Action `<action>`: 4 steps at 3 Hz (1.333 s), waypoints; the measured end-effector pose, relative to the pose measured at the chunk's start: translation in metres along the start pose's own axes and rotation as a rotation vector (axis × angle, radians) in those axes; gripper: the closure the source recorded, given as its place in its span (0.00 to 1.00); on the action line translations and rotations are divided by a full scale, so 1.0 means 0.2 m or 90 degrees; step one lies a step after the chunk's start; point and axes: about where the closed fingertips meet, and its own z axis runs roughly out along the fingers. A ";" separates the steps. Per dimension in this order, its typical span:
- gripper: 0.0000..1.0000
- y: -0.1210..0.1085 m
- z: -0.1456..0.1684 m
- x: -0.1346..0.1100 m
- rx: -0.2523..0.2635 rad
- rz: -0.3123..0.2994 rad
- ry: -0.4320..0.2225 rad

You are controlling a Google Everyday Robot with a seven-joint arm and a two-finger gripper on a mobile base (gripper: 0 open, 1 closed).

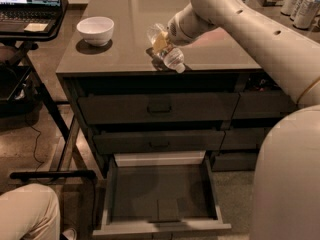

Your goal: Place water bottle into bottom drawer

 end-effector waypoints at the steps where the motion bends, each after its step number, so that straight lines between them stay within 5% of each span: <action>1: 1.00 0.02 0.02 0.00 -0.015 -0.007 0.005; 3: 1.00 0.07 -0.02 0.02 -0.032 -0.019 -0.013; 4: 1.00 0.15 -0.09 0.14 -0.053 -0.040 -0.010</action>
Offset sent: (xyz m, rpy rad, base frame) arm -0.1079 0.0184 0.0017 0.0626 -0.0648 0.2867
